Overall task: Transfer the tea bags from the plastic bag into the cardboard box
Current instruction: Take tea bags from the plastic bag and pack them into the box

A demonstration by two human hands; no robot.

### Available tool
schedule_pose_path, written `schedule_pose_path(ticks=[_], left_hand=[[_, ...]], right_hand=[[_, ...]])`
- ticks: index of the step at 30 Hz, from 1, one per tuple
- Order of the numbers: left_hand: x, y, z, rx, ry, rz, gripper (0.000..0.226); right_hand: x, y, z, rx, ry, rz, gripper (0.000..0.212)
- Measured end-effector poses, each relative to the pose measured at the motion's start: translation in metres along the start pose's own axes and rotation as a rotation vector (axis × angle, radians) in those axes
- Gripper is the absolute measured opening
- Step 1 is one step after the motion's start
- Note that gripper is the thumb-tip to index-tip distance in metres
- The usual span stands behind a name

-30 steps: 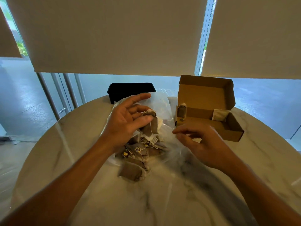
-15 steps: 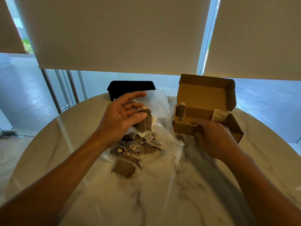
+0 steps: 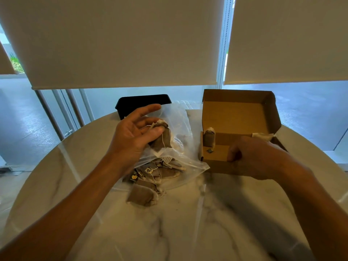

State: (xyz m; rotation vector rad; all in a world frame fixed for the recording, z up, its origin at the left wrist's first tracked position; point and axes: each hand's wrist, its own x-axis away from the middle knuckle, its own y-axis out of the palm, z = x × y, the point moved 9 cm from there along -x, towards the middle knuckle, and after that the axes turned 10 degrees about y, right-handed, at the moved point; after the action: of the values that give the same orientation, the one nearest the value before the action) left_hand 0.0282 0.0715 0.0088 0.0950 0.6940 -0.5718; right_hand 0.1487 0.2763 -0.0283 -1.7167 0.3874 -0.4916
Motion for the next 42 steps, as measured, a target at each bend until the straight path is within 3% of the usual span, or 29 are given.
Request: schedule_pose_path(ticks=[15, 23, 26, 31, 34, 38, 42], left_hand=[[0.000, 0.002, 0.003, -0.003, -0.001, -0.014, 0.055], [0.003, 0.005, 0.011, -0.007, -0.011, 0.033, 0.074], [0.004, 0.006, 0.021, -0.040, 0.013, 0.044, 0.078], [0.007, 0.010, 0.040, -0.115, 0.098, 0.050, 0.076], [0.005, 0.006, 0.044, -0.078, 0.096, 0.065, 0.068], [0.002, 0.002, 0.049, 0.029, 0.093, 0.040, 0.054], [-0.001, -0.011, 0.055, 0.097, 0.083, 0.129, 0.051]], right_hand=[[0.021, 0.005, -0.007, 0.135, -0.057, -0.150, 0.015], [0.021, 0.001, -0.006, 0.103, -0.068, -0.106, 0.029], [0.027, -0.024, -0.028, -0.114, -0.178, 0.048, 0.050], [0.061, -0.044, -0.087, -0.743, -0.398, 0.080, 0.061], [0.061, -0.049, -0.100, -0.851, -0.414, 0.208, 0.049], [0.056, -0.053, -0.103, -1.014, -0.426, 0.219, 0.017], [0.058, -0.068, -0.096, -1.097, -0.417, 0.281, 0.015]])
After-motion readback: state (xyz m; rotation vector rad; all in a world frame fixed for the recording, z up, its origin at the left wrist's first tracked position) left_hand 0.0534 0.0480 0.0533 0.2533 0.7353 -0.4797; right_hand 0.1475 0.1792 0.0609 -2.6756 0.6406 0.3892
